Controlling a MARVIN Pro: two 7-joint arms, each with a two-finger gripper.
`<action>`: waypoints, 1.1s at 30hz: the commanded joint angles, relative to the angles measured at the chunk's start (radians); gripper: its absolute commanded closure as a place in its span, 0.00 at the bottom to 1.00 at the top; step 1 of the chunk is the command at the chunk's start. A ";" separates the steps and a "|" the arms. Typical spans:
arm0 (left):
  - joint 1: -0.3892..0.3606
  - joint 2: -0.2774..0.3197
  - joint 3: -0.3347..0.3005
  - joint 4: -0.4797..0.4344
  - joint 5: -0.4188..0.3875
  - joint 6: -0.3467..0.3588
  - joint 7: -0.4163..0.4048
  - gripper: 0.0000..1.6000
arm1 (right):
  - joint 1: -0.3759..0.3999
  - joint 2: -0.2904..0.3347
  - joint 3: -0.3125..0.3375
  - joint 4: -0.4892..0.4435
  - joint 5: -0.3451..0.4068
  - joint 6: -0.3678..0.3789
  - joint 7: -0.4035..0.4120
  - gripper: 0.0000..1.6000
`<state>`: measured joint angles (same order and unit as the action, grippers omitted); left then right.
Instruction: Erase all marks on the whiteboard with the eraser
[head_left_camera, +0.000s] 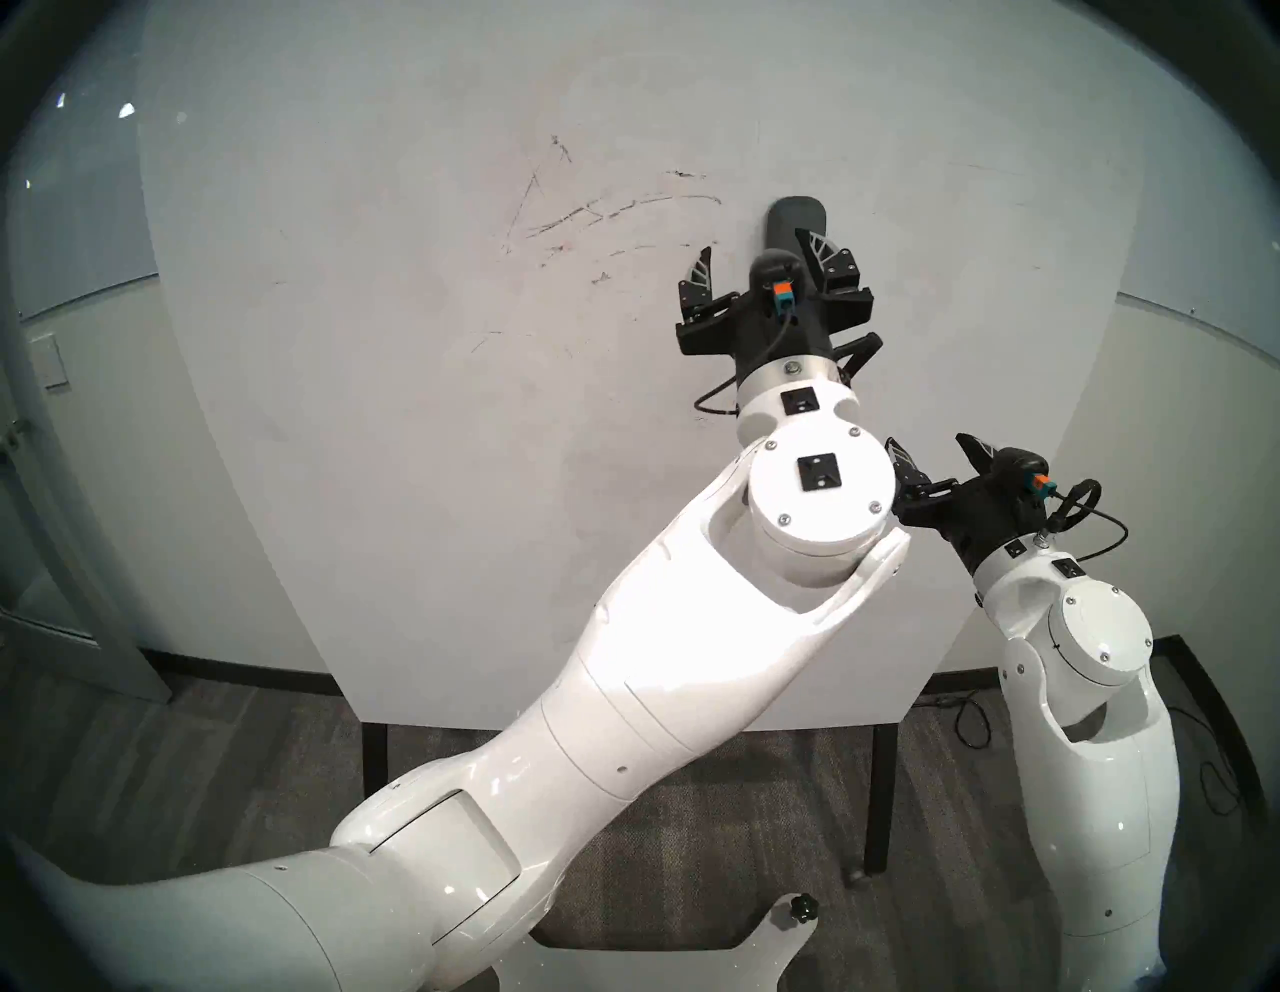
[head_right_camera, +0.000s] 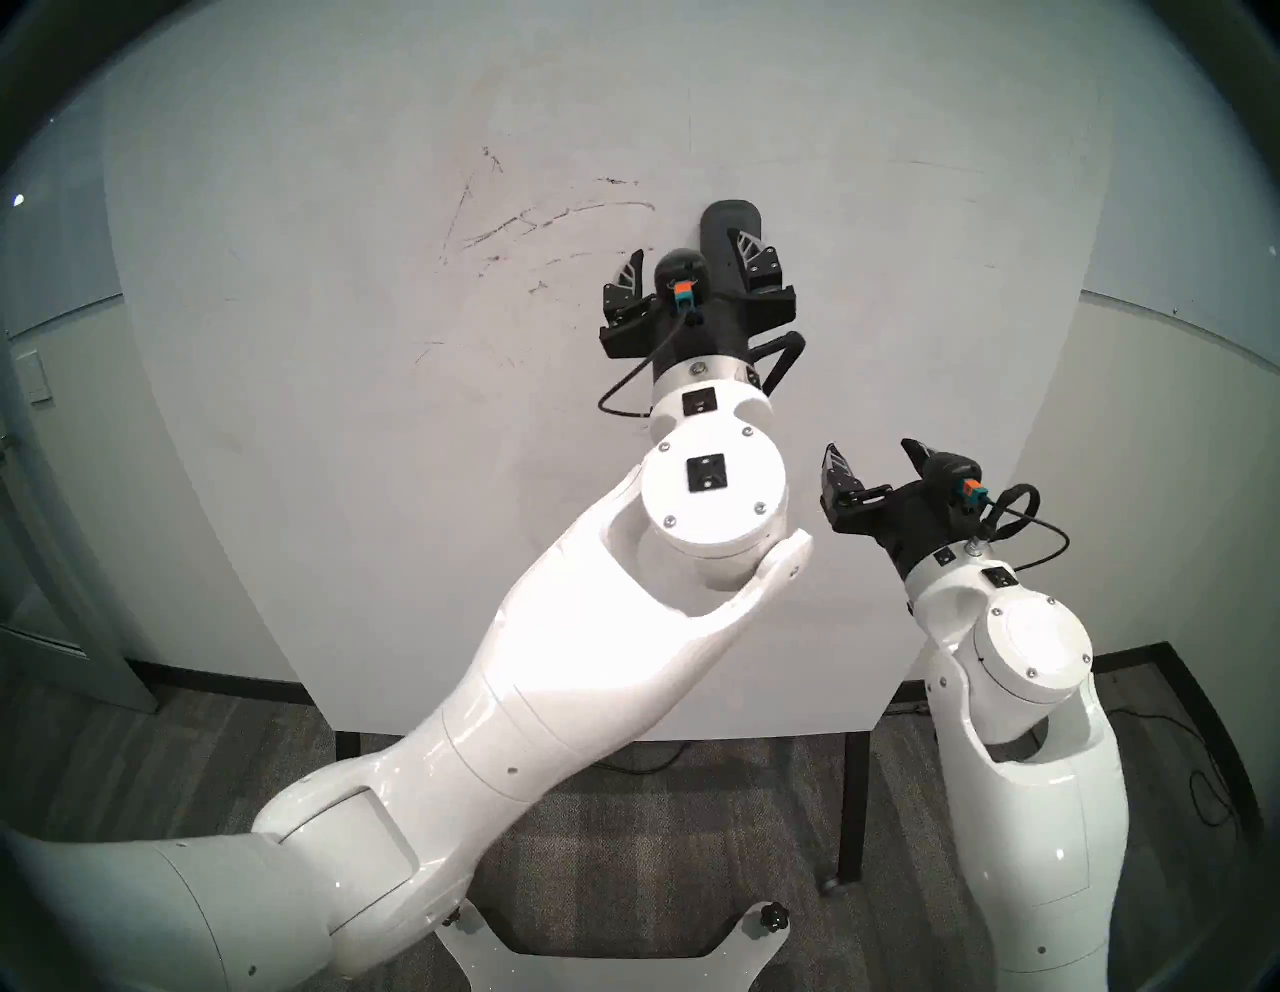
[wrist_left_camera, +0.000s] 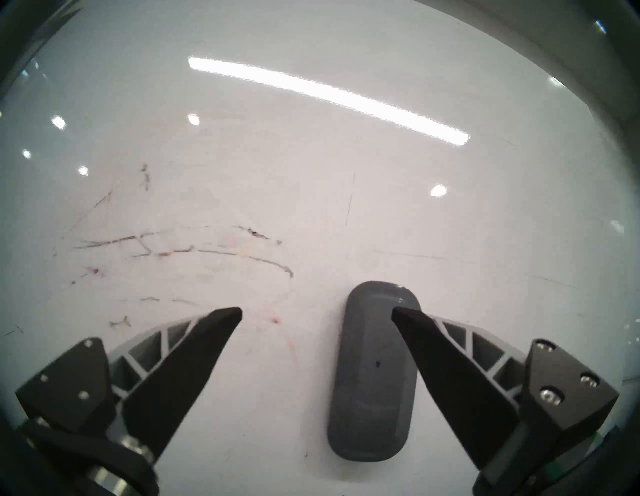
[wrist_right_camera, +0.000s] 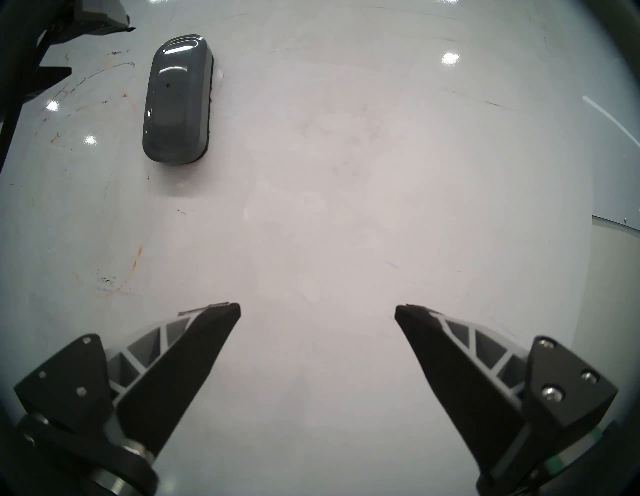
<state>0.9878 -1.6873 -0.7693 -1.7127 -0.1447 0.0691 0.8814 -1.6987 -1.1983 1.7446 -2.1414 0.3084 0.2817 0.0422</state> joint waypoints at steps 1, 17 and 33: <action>0.093 0.115 -0.018 -0.115 0.009 0.016 -0.016 0.00 | 0.009 0.001 -0.003 -0.020 0.000 -0.007 0.002 0.00; 0.288 0.330 -0.134 -0.337 -0.036 0.056 -0.080 0.00 | 0.009 0.001 -0.002 -0.019 0.000 -0.006 0.002 0.00; 0.536 0.562 -0.337 -0.571 -0.181 0.111 -0.288 0.00 | 0.009 0.001 -0.002 -0.019 0.000 -0.006 0.002 0.00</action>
<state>1.4125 -1.2365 -1.0120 -2.1801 -0.2788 0.1742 0.6612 -1.6986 -1.1983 1.7446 -2.1407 0.3087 0.2819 0.0422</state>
